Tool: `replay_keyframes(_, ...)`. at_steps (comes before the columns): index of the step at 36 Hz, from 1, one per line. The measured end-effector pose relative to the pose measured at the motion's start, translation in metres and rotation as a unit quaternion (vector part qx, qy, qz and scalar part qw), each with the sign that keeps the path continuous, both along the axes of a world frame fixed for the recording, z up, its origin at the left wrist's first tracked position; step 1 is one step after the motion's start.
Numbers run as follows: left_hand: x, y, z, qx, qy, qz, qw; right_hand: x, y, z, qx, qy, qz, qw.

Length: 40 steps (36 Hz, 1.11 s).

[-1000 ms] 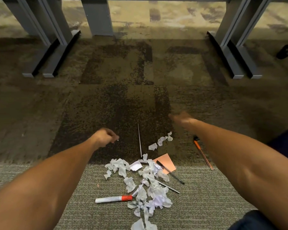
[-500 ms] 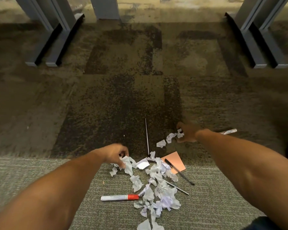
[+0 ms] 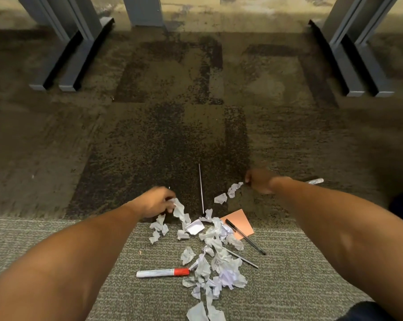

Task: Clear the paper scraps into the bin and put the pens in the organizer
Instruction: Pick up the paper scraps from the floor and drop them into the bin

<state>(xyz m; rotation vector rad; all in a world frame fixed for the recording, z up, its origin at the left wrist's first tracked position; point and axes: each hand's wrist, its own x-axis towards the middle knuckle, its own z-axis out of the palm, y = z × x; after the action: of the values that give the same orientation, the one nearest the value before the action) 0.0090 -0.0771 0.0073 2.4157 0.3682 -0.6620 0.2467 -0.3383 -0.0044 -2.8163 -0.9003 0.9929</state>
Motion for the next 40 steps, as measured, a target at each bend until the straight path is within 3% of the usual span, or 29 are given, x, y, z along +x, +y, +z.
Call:
replay_keyframes(4, 0.005, -0.005, 0.019, -0.030, -0.027, 0.042, 0.998, 0.001, -0.001, 0.013, 0.032, 0.013, -0.038, 0.999)
replay_keyframes(8, 0.013, -0.009, 0.035, 0.001, -0.045, 0.092, 0.995, 0.005, -0.007, 0.031, 0.051, 0.004, -0.034, 0.998)
replay_keyframes(15, 0.015, -0.012, 0.045, -0.022, -0.088, 0.195, 0.977, 0.001, -0.014, 0.044, 0.060, -0.007, -0.026, 0.998)
replay_keyframes(18, 0.016, -0.010, 0.043, -0.002, -0.090, 0.196, 0.977, 0.004, -0.015, 0.047, 0.072, -0.021, -0.029, 0.997)
replay_keyframes(22, 0.016, -0.010, 0.036, -0.136, -0.077, 0.294, 0.943, 0.003, -0.009, 0.047, 0.083, -0.020, -0.032, 0.996)
replay_keyframes(26, 0.015, -0.010, 0.031, -0.175, -0.070, 0.323, 0.927, -0.003, 0.004, 0.042, 0.085, -0.016, 0.017, 0.996)
replay_keyframes(34, 0.004, -0.006, 0.015, -0.042, -0.013, 0.208, 0.977, -0.010, 0.025, 0.018, 0.078, -0.009, 0.079, 0.994)
replay_keyframes(40, -0.010, 0.008, -0.006, 0.031, 0.046, 0.196, 0.979, -0.015, 0.028, -0.001, 0.054, 0.007, 0.131, 0.990)
